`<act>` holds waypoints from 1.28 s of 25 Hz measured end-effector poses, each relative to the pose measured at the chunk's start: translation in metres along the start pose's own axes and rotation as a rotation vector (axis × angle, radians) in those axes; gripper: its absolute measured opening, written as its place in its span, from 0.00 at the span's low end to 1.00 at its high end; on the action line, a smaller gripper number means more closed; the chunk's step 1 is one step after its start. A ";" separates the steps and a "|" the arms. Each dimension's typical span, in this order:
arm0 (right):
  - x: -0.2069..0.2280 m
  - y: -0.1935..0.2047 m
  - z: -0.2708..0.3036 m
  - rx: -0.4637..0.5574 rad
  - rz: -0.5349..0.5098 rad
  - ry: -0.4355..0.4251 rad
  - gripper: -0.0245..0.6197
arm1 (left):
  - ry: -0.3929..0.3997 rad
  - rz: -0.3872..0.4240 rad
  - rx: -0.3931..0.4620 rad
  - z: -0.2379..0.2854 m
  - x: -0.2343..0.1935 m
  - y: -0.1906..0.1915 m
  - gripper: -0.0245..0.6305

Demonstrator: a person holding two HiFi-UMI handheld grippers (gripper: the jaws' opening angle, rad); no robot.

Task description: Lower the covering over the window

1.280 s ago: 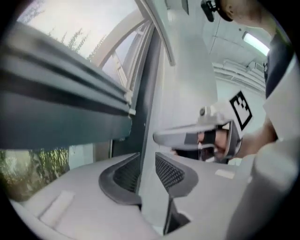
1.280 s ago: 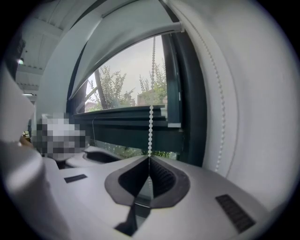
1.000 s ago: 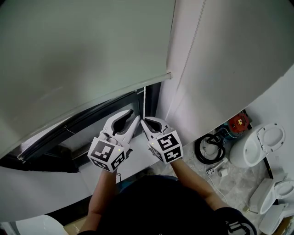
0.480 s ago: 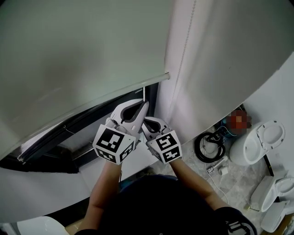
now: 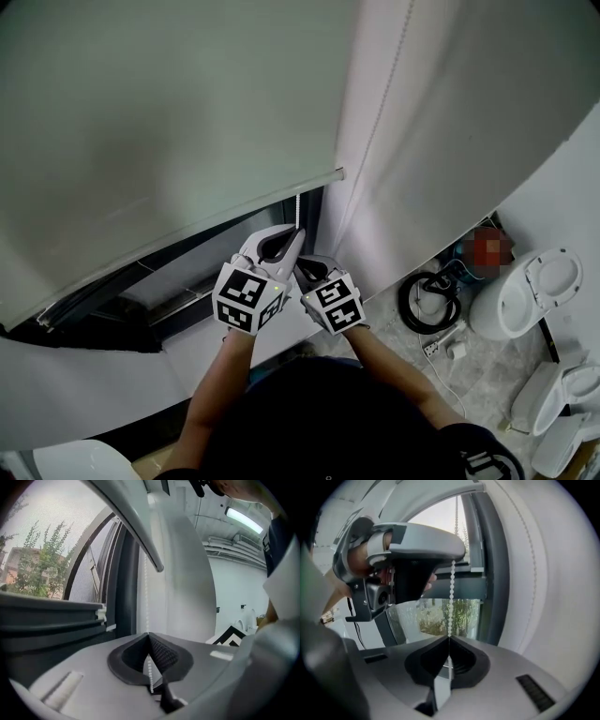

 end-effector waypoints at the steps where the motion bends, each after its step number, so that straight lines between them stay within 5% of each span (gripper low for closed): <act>1: 0.000 0.006 0.002 -0.018 0.000 -0.001 0.06 | 0.000 -0.006 -0.016 0.001 0.000 0.006 0.05; 20: 0.000 0.110 0.021 -0.358 0.034 -0.050 0.06 | 0.006 -0.167 -0.321 0.007 -0.005 0.126 0.05; 32: 0.003 0.114 0.022 -0.378 -0.004 -0.062 0.06 | -0.013 -0.203 -0.327 0.012 -0.011 0.139 0.05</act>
Point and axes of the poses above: the fingertips, and each gripper's own axes: z forward along the fingers, x to its right, y out of its underside, the point moved 10 cm from there along -z, backward along the fingers, and after that the axes turned 7 degrees about x, right-handed, at the moved point
